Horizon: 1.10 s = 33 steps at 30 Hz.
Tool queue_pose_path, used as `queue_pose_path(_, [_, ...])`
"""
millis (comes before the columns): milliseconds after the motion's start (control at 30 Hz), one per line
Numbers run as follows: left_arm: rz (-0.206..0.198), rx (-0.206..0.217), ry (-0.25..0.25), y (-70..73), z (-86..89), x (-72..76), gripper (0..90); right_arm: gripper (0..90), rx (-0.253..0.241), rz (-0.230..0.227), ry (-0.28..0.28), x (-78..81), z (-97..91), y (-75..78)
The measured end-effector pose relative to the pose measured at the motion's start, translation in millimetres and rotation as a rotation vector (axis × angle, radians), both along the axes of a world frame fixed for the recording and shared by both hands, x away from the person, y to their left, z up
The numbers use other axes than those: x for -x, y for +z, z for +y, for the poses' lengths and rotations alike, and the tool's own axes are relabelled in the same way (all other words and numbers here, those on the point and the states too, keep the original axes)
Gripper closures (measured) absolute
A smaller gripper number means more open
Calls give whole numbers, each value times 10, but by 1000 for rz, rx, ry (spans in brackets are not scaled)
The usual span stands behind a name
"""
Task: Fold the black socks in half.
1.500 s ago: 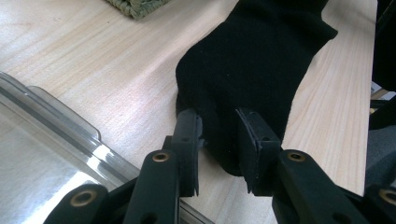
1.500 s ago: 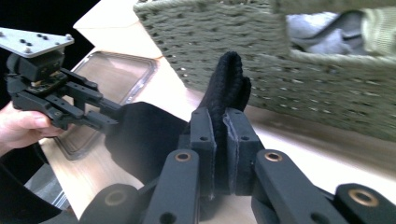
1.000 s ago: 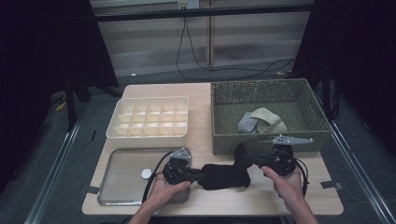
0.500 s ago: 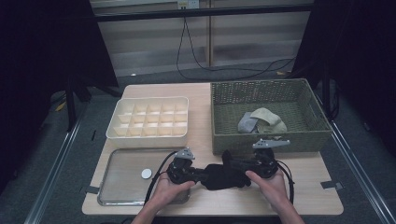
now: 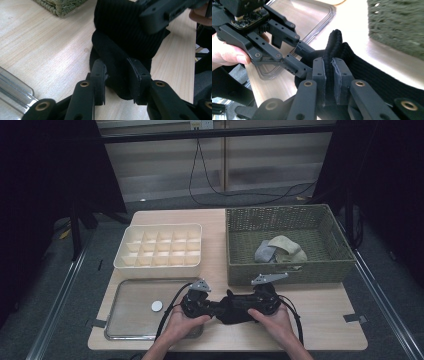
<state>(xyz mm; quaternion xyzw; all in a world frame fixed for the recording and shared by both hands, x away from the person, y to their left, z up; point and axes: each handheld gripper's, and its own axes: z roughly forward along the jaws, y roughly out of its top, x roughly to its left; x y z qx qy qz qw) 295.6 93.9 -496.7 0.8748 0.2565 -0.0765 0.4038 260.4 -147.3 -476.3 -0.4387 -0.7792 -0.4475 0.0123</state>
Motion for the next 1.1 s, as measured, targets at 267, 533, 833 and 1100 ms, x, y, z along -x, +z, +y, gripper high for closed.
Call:
queue_pose_path(267, [-10, -13, 0, 20, 67, 26, 624, 709, -6, -19, 49, 25, 121, 33])
queue_pose_path(533, [-23, 10, 21, 73, 160, 34, 606, 710, -23, -37, 47, 69, 66, 97])
queue_pose_path(833, [-26, 32, 32, 123, 253, 16, 671, 766, -20, -2, 57, 27, 115, 1])
queue_pose_path(1100, [-28, 37, 46, 139, 314, -11, 662, 728, -33, -36, 70, 45, 106, 117])
